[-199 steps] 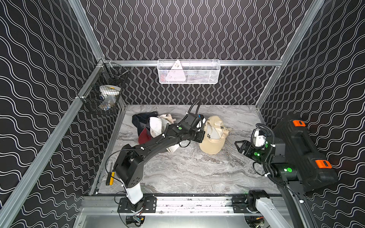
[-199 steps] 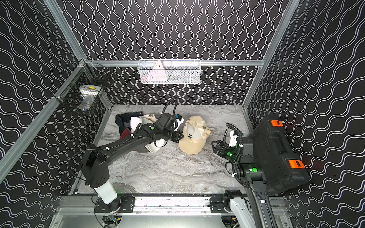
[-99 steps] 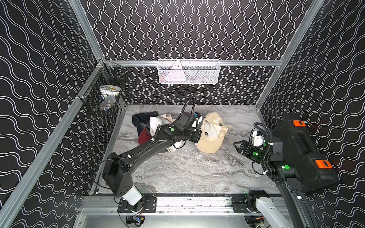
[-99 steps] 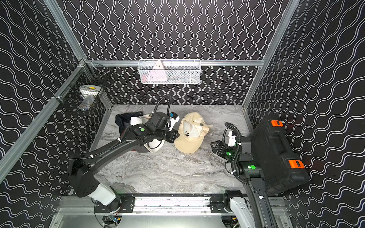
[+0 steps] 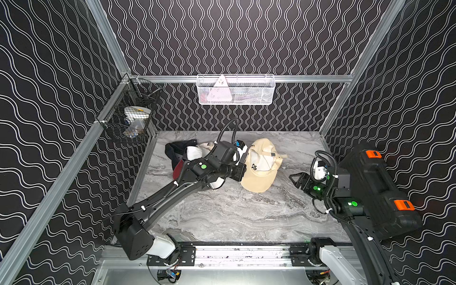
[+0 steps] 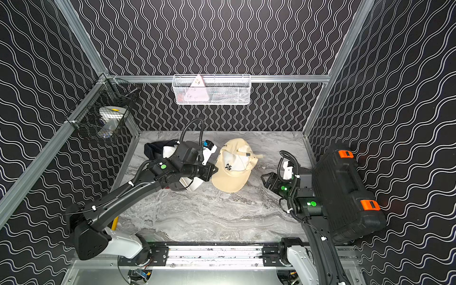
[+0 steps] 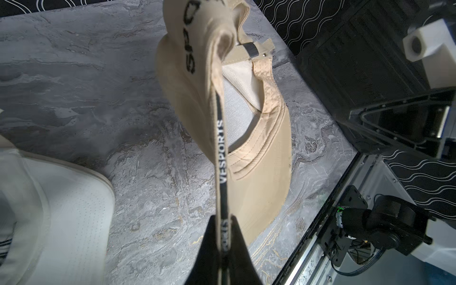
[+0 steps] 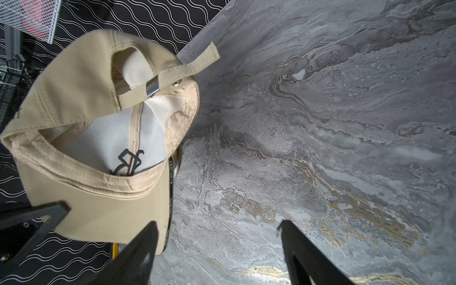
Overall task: Open the adjustable buckle of the baseball cap
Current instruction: Pick up the baseball cap from the center of the board.
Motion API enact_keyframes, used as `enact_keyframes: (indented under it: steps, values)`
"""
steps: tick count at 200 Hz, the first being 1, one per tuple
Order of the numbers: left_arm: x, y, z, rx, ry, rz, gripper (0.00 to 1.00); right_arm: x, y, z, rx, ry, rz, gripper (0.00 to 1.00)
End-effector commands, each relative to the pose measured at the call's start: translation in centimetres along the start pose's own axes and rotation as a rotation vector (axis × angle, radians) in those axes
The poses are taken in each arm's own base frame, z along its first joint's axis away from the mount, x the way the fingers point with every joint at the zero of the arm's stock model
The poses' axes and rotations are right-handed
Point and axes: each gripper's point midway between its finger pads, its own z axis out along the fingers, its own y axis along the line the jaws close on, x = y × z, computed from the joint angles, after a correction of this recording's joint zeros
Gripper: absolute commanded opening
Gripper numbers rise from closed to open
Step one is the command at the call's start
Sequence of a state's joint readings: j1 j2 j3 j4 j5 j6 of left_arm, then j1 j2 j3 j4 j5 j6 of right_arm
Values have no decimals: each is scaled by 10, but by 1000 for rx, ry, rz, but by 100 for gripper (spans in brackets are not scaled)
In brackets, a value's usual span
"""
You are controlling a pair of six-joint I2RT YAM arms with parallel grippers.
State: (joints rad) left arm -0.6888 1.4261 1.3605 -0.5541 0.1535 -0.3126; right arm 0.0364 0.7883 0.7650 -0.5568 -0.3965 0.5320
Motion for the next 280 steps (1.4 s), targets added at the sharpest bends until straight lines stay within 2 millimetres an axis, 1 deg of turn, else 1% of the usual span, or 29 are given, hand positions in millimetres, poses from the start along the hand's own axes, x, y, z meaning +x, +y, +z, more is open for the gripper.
enact_keyframes:
  steps: [1, 39, 94, 150, 224, 280]
  values:
    - [0, -2, -7, 1, -15, 9, 0, -7, 11, 3, -58, -19, 17, 78]
    - [8, -3, -16, 8, -17, 6, 0, -8, 17, 8, -109, -14, 35, 74]
    - [12, -8, -29, 21, -28, 3, 0, -7, 25, 17, -170, 12, 54, 70]
    - [16, -19, -36, 52, -36, 7, 0, -4, 28, 25, -222, 32, 74, 63]
    - [19, -33, -46, 94, -46, 14, 0, -3, 36, 30, -296, 45, 92, 60]
    - [21, -43, -50, 128, -50, 13, 0, 0, 41, 31, -341, 53, 100, 59]
